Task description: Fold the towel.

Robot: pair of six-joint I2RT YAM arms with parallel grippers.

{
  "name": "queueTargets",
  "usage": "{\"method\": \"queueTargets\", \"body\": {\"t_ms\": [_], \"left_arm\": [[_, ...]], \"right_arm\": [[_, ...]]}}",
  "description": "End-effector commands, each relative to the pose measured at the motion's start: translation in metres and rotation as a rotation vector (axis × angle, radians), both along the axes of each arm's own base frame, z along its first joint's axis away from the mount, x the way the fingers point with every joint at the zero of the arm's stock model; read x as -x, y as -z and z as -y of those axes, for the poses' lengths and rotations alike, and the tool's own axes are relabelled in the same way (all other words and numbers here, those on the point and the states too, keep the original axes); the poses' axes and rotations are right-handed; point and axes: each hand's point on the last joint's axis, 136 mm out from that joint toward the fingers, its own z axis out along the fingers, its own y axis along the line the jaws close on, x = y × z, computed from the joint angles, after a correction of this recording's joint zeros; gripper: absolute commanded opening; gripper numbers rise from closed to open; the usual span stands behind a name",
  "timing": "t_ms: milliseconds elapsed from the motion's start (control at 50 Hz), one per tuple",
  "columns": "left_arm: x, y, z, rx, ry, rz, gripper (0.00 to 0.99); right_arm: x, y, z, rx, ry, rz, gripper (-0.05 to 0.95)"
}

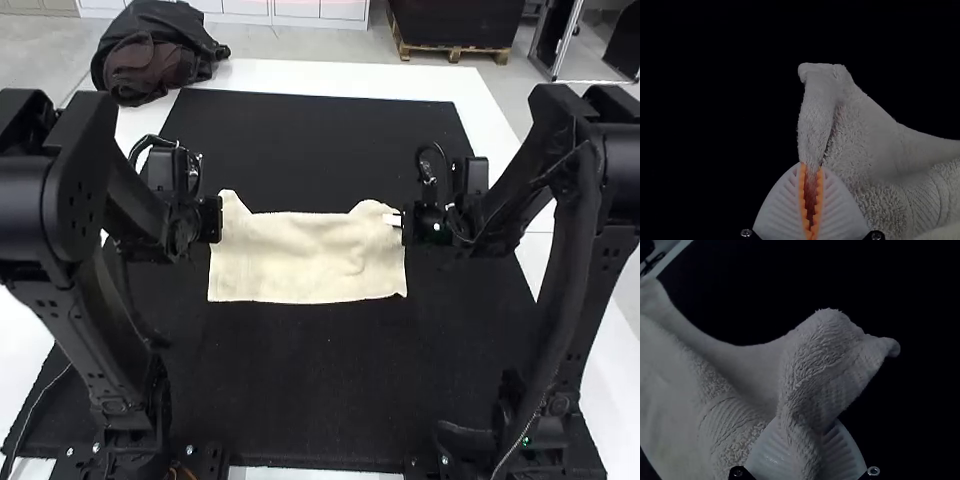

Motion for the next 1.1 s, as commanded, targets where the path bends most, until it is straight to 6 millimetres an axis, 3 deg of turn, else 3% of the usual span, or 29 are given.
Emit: {"method": "queueTargets", "body": {"t_ms": [0,400,1080], "left_arm": [[0.001,-0.011,-0.006,-0.024,0.008,0.027,0.021],[0.016,-0.019,-0.007,-0.042,0.026,0.020,0.021],[0.052,-0.012,-0.001,-0.123,0.086,-0.021,0.021]], "right_arm": [[-0.003,-0.016,0.015,-0.021,0.030,0.017,-0.02],[0.011,-0.019,0.024,-0.017,0.034,-0.052,-0.02],[0.049,0.008,0.025,0.034,-0.016,-0.196,-0.02]]}}
